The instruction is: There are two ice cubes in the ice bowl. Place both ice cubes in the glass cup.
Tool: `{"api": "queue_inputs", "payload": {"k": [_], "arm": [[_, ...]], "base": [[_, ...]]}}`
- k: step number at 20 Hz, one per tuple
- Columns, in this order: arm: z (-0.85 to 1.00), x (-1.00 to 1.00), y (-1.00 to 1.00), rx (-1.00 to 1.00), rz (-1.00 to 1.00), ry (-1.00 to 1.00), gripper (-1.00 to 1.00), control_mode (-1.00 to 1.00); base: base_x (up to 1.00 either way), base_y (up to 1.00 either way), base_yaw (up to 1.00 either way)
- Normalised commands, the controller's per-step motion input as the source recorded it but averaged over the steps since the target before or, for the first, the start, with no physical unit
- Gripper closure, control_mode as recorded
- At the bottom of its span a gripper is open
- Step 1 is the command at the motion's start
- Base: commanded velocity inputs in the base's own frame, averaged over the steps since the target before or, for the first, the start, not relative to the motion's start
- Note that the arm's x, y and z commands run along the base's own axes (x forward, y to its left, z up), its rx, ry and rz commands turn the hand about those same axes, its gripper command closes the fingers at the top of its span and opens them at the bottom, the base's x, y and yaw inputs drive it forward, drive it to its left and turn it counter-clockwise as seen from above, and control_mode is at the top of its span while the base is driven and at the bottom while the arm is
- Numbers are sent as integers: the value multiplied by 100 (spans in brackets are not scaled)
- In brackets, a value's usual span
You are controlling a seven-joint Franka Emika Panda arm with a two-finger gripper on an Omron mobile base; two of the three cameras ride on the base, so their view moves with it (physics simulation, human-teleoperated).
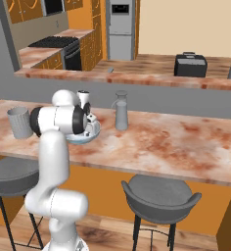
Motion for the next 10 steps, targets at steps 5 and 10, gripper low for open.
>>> {"api": "queue_inputs", "payload": {"k": [5,10], "arm": [[-18,2,22,-1,0,0,100,-100],[13,-1,23,0,0,0,100,-100]], "base": [[0,0,0],[0,0,0]]}}
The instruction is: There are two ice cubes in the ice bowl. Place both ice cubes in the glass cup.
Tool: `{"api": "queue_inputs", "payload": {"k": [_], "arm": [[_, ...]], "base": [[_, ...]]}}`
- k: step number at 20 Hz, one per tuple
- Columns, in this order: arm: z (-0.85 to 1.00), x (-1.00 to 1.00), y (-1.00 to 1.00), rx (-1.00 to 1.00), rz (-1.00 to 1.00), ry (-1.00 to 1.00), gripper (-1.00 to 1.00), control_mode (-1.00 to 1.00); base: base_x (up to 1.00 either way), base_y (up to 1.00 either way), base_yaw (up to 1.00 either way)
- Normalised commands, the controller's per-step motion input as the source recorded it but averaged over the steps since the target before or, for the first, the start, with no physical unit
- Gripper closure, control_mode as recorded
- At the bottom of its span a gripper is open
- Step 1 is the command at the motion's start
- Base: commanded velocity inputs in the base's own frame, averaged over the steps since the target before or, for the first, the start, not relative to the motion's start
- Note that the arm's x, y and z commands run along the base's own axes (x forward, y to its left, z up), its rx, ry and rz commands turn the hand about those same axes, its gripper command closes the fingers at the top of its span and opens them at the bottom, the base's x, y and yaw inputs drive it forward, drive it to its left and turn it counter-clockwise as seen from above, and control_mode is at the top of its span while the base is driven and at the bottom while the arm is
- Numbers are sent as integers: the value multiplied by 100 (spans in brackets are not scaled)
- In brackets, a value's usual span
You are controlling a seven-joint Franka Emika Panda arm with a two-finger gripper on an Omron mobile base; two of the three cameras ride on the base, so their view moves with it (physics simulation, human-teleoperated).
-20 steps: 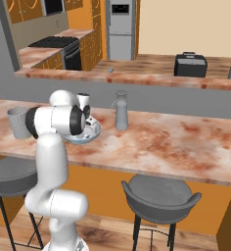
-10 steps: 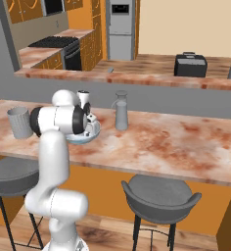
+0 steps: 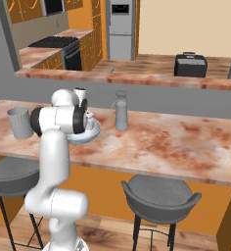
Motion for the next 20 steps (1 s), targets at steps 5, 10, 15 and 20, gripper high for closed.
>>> {"api": "queue_inputs", "payload": {"k": [5,10,15,20], "arm": [[81,-69,9,2,0,-1,100,-100],[98,-99,0,10,0,-2,100,-100],[58,-58,30,14,0,-3,100,-100],[51,-1,80,5,-2,-18,100,-100]], "base": [[0,0,0],[0,0,0],[0,0,0],[0,0,0]]}}
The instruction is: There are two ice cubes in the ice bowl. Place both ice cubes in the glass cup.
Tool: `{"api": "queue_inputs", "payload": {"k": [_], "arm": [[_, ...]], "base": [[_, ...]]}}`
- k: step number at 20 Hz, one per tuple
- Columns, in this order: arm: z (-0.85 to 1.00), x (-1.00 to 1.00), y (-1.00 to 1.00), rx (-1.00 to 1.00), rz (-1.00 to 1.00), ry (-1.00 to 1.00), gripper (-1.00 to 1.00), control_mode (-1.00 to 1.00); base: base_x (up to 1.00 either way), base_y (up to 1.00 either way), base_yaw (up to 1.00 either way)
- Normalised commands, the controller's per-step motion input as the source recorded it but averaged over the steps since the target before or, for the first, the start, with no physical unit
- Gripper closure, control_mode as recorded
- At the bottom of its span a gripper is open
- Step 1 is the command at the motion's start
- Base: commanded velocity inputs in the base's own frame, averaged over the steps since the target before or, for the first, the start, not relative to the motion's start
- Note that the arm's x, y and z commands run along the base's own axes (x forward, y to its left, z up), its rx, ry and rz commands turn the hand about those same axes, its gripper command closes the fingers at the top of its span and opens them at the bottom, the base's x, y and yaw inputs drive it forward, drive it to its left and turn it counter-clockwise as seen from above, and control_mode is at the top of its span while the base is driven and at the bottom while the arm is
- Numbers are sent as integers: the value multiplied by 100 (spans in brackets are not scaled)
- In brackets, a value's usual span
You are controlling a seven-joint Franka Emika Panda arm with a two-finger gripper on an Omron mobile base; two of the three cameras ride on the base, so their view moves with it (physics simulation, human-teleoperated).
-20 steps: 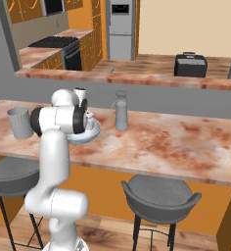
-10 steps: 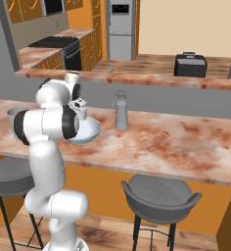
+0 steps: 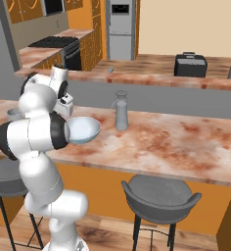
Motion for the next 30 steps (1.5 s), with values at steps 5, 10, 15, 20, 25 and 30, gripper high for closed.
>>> {"api": "queue_inputs", "payload": {"k": [5,10,15,20,25,30], "arm": [[72,21,92,0,-2,-15,100,-100],[57,29,82,-8,0,1,100,-100],[6,6,51,-12,0,4,100,-100],[0,0,53,-12,1,-3,100,-100],[-7,0,48,-9,1,-4,100,-100],[-7,0,30,0,0,-13,100,-100]], "base": [[0,0,0],[0,0,0],[0,0,0],[0,0,0],[0,0,0],[0,0,0]]}}
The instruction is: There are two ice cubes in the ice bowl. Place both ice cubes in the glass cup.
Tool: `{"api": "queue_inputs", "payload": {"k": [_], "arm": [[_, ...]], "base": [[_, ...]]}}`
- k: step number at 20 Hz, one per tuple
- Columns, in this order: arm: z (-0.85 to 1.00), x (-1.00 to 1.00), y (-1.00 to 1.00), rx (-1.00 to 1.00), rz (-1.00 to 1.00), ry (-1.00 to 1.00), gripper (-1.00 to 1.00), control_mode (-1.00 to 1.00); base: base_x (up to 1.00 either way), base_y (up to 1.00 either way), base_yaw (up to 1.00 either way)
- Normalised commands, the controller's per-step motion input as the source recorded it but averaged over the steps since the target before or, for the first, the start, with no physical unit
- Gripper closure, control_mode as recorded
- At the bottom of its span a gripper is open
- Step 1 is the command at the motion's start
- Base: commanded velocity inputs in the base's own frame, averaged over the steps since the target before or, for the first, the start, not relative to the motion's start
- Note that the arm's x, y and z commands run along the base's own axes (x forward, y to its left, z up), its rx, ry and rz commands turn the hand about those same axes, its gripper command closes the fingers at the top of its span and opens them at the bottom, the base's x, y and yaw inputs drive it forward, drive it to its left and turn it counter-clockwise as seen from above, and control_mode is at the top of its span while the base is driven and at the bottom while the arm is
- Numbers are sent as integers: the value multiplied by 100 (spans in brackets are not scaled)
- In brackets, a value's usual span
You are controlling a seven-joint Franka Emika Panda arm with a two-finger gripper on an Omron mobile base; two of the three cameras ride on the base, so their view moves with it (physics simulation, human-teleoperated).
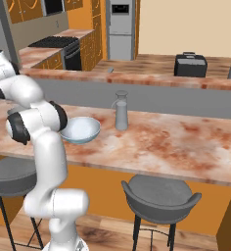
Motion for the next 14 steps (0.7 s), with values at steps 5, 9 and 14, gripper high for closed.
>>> {"api": "queue_inputs", "payload": {"k": [5,9,14], "arm": [[-1,0,8,0,0,-12,100,-100],[-27,0,0,-1,0,-9,100,-100],[-42,0,0,0,0,-5,100,-100]], "base": [[0,0,0],[0,0,0],[0,0,0]]}}
